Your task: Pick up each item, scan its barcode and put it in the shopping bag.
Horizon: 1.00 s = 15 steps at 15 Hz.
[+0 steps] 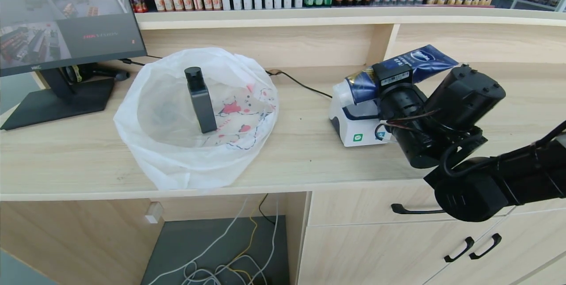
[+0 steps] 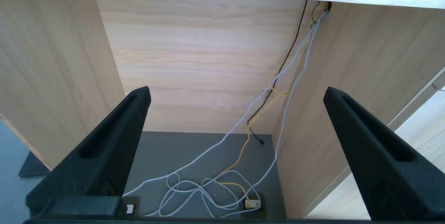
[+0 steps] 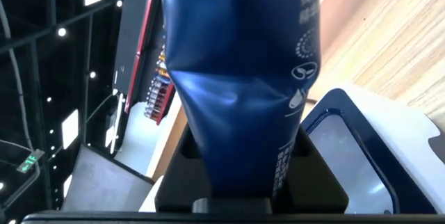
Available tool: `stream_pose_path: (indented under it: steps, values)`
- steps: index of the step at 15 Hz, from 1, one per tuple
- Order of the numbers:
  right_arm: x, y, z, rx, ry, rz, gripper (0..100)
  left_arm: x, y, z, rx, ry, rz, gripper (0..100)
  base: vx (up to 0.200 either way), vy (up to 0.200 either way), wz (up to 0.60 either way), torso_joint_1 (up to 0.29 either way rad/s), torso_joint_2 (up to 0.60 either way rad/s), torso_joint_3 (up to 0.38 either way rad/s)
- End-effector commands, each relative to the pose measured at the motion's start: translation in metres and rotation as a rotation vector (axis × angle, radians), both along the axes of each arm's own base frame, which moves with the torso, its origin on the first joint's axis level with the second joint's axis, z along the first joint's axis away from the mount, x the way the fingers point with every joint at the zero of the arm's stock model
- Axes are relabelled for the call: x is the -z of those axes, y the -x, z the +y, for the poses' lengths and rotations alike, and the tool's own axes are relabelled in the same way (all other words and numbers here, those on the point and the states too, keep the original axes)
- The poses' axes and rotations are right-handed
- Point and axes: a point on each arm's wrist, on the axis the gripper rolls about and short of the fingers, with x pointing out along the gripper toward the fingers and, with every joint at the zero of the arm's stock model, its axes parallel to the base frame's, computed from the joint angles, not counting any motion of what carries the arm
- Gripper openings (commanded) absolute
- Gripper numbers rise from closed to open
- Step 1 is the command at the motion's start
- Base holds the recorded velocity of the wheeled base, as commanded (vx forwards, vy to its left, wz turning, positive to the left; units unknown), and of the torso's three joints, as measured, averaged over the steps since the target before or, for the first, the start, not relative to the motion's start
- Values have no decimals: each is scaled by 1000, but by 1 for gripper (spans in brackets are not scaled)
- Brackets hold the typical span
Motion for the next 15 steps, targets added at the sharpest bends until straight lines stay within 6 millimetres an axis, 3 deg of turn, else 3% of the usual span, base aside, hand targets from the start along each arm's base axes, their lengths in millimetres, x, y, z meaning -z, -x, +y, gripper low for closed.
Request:
stream_pose_path:
  steps: [1,15]
  values:
    - [4,-3,1,1,6,11,0,0,0,0,0,0,0,100,0,0,0,0,0,0]
    - [5,-6,-6,17,-22,17,0,0,0,0,-2,0,0,100,0,0,0,0,0,0]
